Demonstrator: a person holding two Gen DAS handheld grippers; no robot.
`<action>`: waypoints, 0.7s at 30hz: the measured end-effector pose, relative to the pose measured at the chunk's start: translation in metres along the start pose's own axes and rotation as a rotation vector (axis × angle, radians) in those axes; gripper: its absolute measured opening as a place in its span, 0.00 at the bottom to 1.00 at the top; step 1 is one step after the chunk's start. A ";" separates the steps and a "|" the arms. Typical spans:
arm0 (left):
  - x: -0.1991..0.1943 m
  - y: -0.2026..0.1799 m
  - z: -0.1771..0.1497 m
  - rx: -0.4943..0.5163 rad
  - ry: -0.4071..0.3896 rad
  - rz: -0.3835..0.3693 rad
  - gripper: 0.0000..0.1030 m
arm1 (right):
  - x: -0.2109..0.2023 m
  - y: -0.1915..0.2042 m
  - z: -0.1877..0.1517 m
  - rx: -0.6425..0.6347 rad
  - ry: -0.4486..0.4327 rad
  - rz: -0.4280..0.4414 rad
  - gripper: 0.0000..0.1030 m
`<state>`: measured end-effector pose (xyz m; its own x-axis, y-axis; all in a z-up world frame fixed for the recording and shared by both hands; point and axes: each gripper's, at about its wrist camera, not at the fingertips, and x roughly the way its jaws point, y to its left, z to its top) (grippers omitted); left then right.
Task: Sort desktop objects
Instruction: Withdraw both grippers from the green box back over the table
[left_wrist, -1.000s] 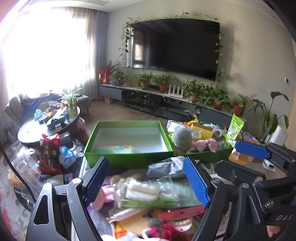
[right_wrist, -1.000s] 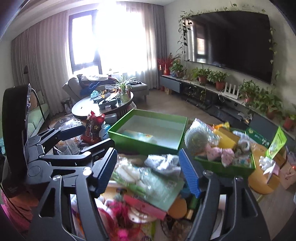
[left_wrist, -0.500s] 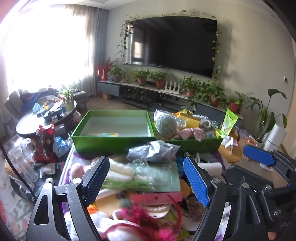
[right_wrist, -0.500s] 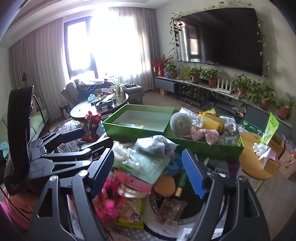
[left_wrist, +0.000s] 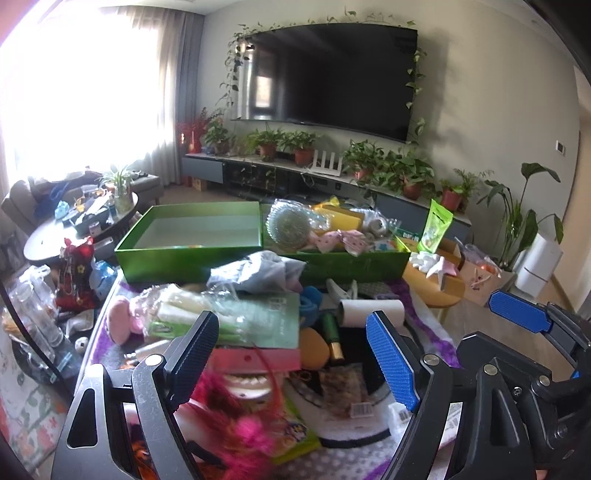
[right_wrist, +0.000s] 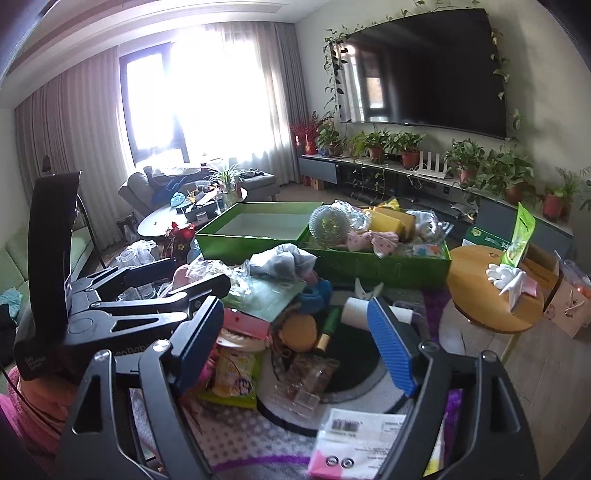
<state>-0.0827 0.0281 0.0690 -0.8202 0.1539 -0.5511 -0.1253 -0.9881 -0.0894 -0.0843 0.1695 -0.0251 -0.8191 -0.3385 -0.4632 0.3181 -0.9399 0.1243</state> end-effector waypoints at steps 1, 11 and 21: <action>0.000 -0.003 -0.002 0.002 0.001 0.002 0.80 | -0.003 -0.003 -0.003 0.005 -0.002 0.001 0.78; 0.002 -0.031 -0.020 0.022 0.036 -0.007 0.80 | -0.015 -0.028 -0.024 0.045 0.004 0.000 0.79; 0.014 -0.056 -0.042 0.028 0.083 -0.024 0.80 | -0.023 -0.058 -0.051 0.084 0.030 -0.020 0.79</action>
<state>-0.0632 0.0860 0.0316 -0.7677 0.1759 -0.6161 -0.1604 -0.9837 -0.0810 -0.0597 0.2340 -0.0660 -0.8099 -0.3190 -0.4922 0.2597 -0.9475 0.1868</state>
